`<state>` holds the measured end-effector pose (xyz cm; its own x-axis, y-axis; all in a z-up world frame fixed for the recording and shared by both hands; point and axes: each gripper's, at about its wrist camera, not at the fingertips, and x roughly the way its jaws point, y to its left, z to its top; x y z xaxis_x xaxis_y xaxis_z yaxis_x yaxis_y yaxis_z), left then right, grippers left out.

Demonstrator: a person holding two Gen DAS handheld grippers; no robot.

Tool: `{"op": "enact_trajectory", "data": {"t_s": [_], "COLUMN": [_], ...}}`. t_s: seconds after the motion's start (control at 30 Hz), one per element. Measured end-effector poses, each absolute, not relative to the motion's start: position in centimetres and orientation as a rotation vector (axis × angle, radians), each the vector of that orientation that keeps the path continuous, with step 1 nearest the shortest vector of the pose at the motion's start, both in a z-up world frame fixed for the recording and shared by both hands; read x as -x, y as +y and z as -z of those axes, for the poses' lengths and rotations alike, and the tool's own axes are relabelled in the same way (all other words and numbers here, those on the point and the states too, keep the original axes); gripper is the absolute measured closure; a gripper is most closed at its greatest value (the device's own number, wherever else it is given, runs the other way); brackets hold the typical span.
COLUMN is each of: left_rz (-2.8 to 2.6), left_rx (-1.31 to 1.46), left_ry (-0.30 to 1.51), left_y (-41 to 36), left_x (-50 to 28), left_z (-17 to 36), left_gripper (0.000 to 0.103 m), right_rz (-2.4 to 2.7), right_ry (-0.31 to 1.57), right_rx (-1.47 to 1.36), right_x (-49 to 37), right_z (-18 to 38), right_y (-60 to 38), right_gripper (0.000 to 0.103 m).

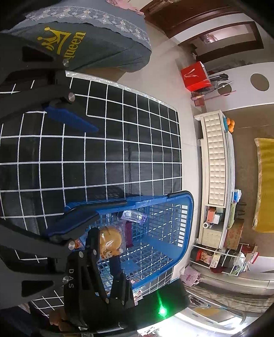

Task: Organize snacks
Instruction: 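Lower the cookie bag into the basket and open the right tool, then move the right tool to the red beef-tripe packet and grasp it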

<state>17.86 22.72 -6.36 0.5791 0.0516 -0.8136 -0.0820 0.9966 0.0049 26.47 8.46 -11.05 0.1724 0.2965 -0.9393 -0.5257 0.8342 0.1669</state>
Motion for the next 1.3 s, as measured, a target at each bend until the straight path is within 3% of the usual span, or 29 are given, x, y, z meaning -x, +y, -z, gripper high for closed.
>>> {"op": "enact_trajectory", "data": {"t_s": [0.1, 0.13, 0.83, 1.3], "left_rz": [-0.076, -0.077, -0.007, 0.141], "left_rx": [0.028, 0.026, -0.092, -0.179], "left_ry": [0.95, 0.948, 0.884, 0.901], "left_y": [22.4, 22.3, 12.8, 1.1], "left_x": [-17.7, -17.6, -17.2, -20.4], "left_z": [6.2, 6.1, 0.2, -0.1], "left_gripper": [0.029, 0.029, 0.028, 0.025], "right_rz": [-0.585, -0.582, -0.501, -0.372], "right_ry": [1.249, 1.233, 1.021, 0.976], "right_rx": [0.227, 0.238, 0.195, 0.118], "right_x": [-26.3, -26.1, -22.4, -21.6], "right_z": [10.6, 10.2, 0.4, -1.6], "right_y": [8.6, 8.6, -2.1, -14.0], "right_gripper": [0.022, 0.02, 0.019, 0.019]}}
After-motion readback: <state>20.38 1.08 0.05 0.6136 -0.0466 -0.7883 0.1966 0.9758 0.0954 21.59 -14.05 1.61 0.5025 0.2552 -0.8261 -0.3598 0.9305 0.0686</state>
